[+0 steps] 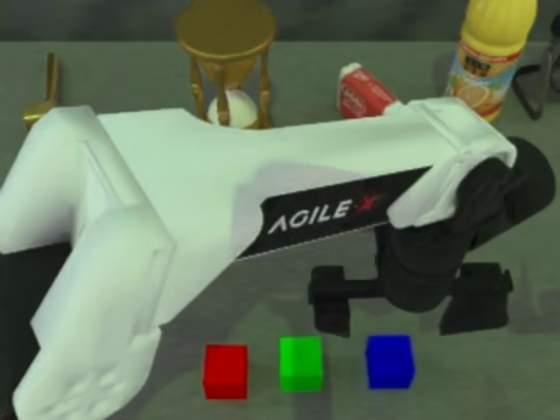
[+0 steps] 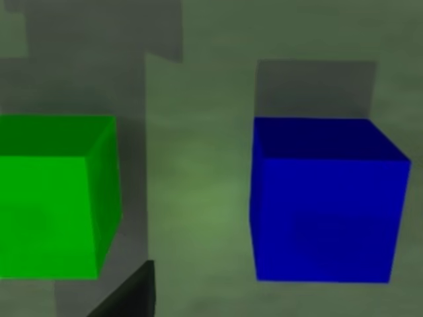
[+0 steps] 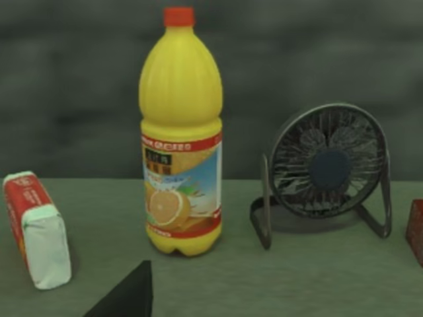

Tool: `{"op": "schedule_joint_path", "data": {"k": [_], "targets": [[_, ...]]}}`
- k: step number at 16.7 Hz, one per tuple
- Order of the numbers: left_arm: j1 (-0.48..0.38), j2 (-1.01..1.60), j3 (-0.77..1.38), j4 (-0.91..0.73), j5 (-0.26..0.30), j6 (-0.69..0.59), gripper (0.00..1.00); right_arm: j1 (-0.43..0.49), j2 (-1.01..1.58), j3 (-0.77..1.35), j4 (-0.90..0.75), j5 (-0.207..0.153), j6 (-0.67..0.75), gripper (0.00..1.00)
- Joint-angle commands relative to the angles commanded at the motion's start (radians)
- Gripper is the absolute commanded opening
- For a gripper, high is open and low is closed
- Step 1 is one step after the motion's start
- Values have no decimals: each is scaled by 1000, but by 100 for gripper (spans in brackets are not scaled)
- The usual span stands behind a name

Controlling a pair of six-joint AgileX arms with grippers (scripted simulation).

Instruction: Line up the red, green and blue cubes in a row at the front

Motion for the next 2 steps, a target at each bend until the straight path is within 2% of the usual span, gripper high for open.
{"op": "schedule_joint_path", "data": {"k": [2], "targets": [[4, -12, 22, -28, -1, 0, 100, 0, 0, 0, 0, 0, 0, 100]]}}
